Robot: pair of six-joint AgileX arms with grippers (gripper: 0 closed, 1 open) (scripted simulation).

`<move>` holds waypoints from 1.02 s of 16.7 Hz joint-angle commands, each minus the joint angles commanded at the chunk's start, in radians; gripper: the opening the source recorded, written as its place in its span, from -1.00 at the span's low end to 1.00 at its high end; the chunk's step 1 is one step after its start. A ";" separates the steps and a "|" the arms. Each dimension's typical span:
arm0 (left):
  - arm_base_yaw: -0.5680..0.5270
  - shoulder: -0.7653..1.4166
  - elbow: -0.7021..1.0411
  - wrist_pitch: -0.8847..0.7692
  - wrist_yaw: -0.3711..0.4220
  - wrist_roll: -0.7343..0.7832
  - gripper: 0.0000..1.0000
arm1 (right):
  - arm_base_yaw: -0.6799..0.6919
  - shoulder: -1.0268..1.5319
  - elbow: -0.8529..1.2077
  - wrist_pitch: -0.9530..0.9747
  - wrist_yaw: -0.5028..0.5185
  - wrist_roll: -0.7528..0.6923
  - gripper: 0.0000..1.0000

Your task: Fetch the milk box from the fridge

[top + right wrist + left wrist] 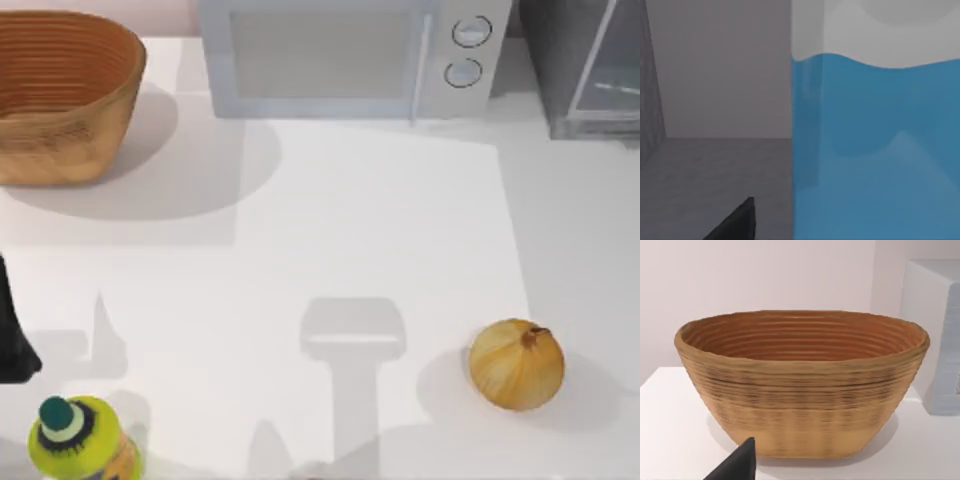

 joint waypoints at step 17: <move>0.000 0.000 0.000 0.000 0.000 0.000 1.00 | 0.036 0.154 0.300 -0.149 0.035 -0.002 0.40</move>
